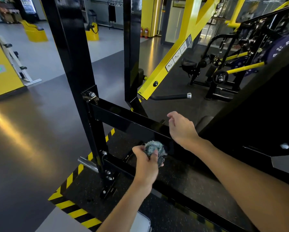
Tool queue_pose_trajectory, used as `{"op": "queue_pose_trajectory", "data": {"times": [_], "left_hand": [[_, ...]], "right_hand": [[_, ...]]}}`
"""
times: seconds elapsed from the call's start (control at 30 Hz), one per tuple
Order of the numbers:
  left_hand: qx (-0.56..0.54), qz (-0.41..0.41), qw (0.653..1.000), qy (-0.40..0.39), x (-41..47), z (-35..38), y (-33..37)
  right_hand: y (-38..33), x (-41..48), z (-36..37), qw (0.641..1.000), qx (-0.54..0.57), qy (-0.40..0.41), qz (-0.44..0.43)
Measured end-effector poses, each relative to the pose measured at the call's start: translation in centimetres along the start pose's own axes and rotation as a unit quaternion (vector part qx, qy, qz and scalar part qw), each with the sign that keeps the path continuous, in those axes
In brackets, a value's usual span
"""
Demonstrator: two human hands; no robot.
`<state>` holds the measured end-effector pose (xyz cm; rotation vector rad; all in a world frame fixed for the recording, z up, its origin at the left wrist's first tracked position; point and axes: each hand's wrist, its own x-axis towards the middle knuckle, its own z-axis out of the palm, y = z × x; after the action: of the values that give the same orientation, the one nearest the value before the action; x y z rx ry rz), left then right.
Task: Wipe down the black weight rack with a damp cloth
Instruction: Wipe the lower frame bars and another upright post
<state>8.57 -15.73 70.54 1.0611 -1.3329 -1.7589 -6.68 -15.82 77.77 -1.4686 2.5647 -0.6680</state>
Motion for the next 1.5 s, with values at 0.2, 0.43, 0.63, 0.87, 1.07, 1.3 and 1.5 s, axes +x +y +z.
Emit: {"op": "queue_pose_trajectory", "data": {"times": [0.2,0.43,0.63,0.87,1.07,1.3,1.5], "left_hand": [[0.181,0.179,0.966,0.048,-0.1,3.6,-0.9],[0.116,0.181,0.966,0.146,0.3,5.7,-2.8],[0.17,0.247,0.94,0.161,0.3,6.0,-3.2],[0.102,0.203,0.942,0.246,2.0,5.4,-2.1],[0.107,0.195,0.944,0.245,1.5,6.8,-2.8],[0.145,0.256,0.928,0.227,3.5,3.4,-2.6],[0.057,0.216,0.961,0.164,2.7,3.0,-2.2]], "right_hand": [[0.9,0.2,1.1,0.995,-0.049,-0.081,-0.035],[1.2,0.1,1.2,0.993,-0.049,-0.069,-0.085],[1.4,0.1,1.2,0.993,-0.017,-0.072,-0.09],[1.4,0.1,1.4,0.992,-0.034,-0.06,-0.103],[1.1,0.1,1.5,0.994,-0.05,-0.053,-0.08],[0.8,-0.2,1.4,0.993,-0.063,-0.059,-0.077],[-0.8,2.2,0.1,0.991,-0.023,-0.114,-0.06]]}}
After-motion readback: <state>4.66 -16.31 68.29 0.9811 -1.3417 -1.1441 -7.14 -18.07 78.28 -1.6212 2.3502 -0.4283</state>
